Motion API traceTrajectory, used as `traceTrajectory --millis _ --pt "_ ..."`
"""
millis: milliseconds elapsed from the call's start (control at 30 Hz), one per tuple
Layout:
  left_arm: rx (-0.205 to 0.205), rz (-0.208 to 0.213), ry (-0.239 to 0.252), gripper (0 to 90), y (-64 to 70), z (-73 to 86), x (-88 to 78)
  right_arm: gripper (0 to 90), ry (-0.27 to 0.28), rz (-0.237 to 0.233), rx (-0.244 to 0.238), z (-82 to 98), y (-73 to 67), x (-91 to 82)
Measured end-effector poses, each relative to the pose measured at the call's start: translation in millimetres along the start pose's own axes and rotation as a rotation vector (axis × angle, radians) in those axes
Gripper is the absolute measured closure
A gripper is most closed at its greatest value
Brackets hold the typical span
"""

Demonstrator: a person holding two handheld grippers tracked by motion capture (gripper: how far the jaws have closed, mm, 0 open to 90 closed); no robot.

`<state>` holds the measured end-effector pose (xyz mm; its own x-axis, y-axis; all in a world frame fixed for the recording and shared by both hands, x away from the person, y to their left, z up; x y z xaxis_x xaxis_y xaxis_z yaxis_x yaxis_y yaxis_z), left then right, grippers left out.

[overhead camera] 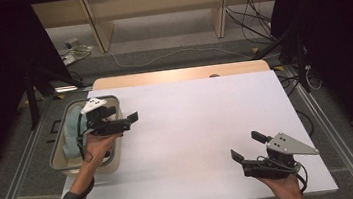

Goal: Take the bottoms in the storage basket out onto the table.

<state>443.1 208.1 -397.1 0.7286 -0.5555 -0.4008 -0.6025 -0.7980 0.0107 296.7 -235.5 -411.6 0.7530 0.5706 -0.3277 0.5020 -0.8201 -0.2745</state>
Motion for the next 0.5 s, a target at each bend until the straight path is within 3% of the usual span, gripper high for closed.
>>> traceTrajectory --millis 267,500 --pt "0.010 -0.031 -0.039 1.5 -12.9 -4.5 -8.3 12.3 -0.003 -0.002 -0.005 0.5 -0.7 0.0" --pt "0.013 -0.071 -0.108 1.4 -29.5 -3.0 -15.4 12.3 -0.003 -0.001 -0.006 0.6 -0.9 -0.5"
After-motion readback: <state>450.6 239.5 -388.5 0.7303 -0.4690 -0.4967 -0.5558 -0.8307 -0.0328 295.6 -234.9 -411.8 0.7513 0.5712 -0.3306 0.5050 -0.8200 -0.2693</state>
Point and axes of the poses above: each handheld gripper's, and its own axes: x roughly forward along the jaws, z roughly out of its underside, y roughly to its right, the point moved 1 cm from there along x, roughly forward along the jaws, and after that the axes turned 13 degrees about x, right-handed, at the moved point
